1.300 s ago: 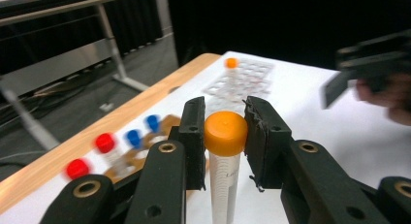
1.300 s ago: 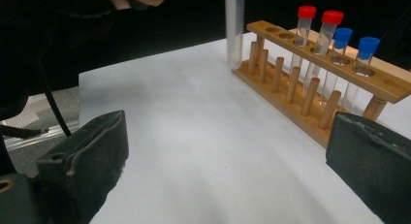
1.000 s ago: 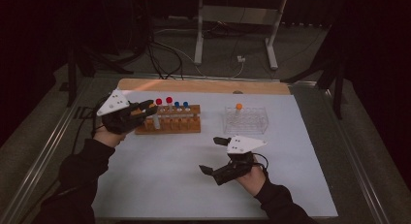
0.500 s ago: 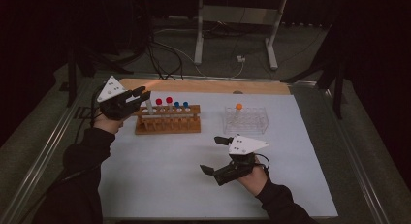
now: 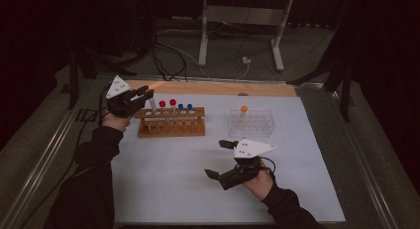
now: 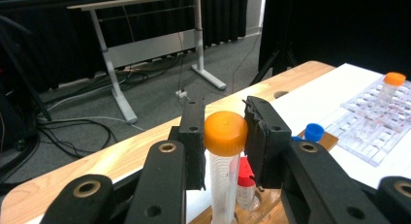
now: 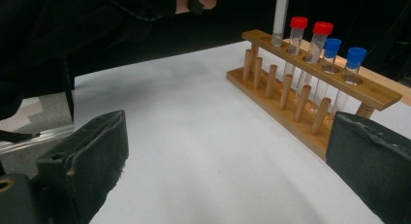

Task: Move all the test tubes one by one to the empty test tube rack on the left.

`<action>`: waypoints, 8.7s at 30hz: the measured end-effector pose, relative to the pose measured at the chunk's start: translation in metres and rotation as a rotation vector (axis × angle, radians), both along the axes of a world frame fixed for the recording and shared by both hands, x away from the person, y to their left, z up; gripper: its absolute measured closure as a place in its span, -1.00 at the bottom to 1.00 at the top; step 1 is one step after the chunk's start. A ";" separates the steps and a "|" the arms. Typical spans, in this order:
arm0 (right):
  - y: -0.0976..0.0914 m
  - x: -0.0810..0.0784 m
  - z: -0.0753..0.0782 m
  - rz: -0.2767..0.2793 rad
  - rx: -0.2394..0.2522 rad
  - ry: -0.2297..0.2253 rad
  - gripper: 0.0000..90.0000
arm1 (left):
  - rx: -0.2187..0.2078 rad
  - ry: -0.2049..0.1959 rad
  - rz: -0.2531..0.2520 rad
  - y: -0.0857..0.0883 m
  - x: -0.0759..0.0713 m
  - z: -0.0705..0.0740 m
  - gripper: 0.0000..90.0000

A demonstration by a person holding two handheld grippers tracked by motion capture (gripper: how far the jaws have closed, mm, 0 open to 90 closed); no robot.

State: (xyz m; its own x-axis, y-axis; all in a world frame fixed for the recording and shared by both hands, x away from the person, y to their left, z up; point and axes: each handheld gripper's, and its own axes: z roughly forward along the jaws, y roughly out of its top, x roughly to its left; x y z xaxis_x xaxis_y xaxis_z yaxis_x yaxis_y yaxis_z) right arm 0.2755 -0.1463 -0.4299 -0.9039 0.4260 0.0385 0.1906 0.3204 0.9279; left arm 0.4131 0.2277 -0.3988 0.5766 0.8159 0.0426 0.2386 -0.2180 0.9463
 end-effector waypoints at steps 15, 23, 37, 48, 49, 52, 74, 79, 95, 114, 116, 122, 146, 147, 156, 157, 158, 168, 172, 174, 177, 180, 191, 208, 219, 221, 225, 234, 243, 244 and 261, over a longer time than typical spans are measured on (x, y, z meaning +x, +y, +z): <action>-0.002 0.002 -0.001 -0.001 0.005 0.014 -0.97 | -0.008 0.054 0.006 -0.005 0.005 -0.032 0.59; -0.001 0.002 -0.001 0.004 0.007 0.019 -0.97 | 0.003 0.067 0.008 -0.007 0.005 -0.044 0.59; -0.001 0.002 -0.002 0.010 0.007 0.022 -0.97 | 0.012 0.089 0.019 -0.008 0.007 -0.057 0.59; -0.005 0.003 0.003 -0.001 0.020 0.015 -0.97 | -0.047 0.106 -0.004 -0.002 0.002 -0.046 0.14; -0.006 0.003 0.004 -0.002 0.020 0.010 -0.97 | -0.056 0.106 -0.009 -0.001 0.000 -0.043 -0.02; -0.011 0.005 0.009 -0.008 0.037 0.006 -0.97 | -0.062 0.090 -0.023 0.001 -0.009 -0.034 -0.38; -0.071 0.067 0.022 -0.281 0.001 -0.032 -0.83 | -0.086 0.058 -0.270 -0.029 -0.099 -0.027 -0.99; -0.079 0.084 0.006 -0.363 -0.045 -0.013 -0.65 | -0.072 0.055 -0.311 -0.039 -0.111 -0.033 -0.99; -0.075 0.130 -0.026 -0.536 -0.163 0.064 0.13 | -0.081 0.063 -0.346 -0.046 -0.116 -0.039 -0.99; -0.071 0.150 -0.038 -0.565 -0.136 0.119 0.65 | -0.078 0.075 -0.351 -0.044 -0.115 -0.040 -0.99; -0.072 0.149 -0.033 -0.562 -0.128 0.118 0.65 | -0.084 0.079 -0.355 -0.044 -0.115 -0.039 -0.99; -0.073 0.142 -0.009 -0.542 -0.128 0.060 0.66 | -0.084 0.074 -0.352 -0.046 -0.116 -0.036 -0.98; -0.040 0.072 0.041 -0.232 -0.140 -0.068 0.66 | -0.082 0.081 -0.448 -0.066 -0.117 -0.014 -0.98; -0.038 0.069 0.039 -0.218 -0.143 -0.066 0.66 | -0.083 0.079 -0.453 -0.068 -0.118 -0.013 -0.98; -0.007 0.039 0.012 -0.060 -0.156 -0.013 0.66 | -0.109 0.086 -0.513 -0.085 -0.117 -0.013 -0.89; -0.004 0.036 0.010 -0.049 -0.152 -0.008 0.66 | -0.109 0.086 -0.520 -0.087 -0.117 -0.014 -0.85; -0.001 0.035 0.008 -0.034 -0.153 -0.008 0.66 | -0.106 0.089 -0.527 -0.090 -0.117 -0.015 -0.84; 0.017 0.027 0.000 0.023 -0.174 0.009 0.66 | -0.068 0.062 -0.538 -0.109 -0.116 -0.018 -0.30; 0.019 0.026 0.001 0.028 -0.170 0.010 0.66 | -0.041 0.043 -0.531 -0.115 -0.115 -0.019 -0.09; 0.020 0.026 0.002 0.028 -0.165 0.012 0.66 | -0.030 0.037 -0.524 -0.118 -0.114 -0.021 0.02; 0.021 0.026 0.002 0.029 -0.165 0.010 0.66 | -0.020 0.032 -0.523 -0.121 -0.114 -0.022 0.14; 0.021 0.026 0.003 0.029 -0.166 0.010 0.66 | -0.016 0.031 -0.528 -0.123 -0.113 -0.023 0.28; 0.019 0.027 0.003 0.008 -0.144 0.007 0.64 | 0.003 0.006 -0.551 -0.126 -0.112 -0.019 0.59; -0.009 0.022 0.001 -0.093 -0.066 0.008 -0.80 | -0.005 -0.018 -0.409 -0.077 -0.099 0.012 0.59; -0.030 0.016 -0.015 -0.108 -0.051 0.022 -1.00 | 0.001 -0.067 -0.290 -0.040 -0.082 0.036 0.59; -0.031 0.014 -0.018 -0.112 -0.046 0.015 -1.00 | -0.008 -0.078 -0.265 -0.033 -0.078 0.038 0.59; -0.033 0.013 -0.022 -0.115 -0.045 0.000 -1.00 | -0.007 -0.085 -0.216 -0.021 -0.070 0.038 0.59; -0.031 0.011 -0.023 -0.105 -0.051 -0.006 -1.00 | -0.002 -0.072 -0.103 0.010 -0.047 0.028 0.59; -0.032 0.012 -0.023 -0.105 -0.057 -0.004 -1.00 | -0.009 -0.070 -0.032 0.018 -0.026 0.017 0.59; -0.033 0.012 -0.023 -0.102 -0.052 0.000 -1.00 | -0.006 -0.070 -0.029 0.018 -0.024 0.015 0.59; -0.034 0.012 -0.023 -0.096 -0.047 0.011 -1.00 | -0.007 -0.021 0.030 0.020 -0.001 -0.013 0.59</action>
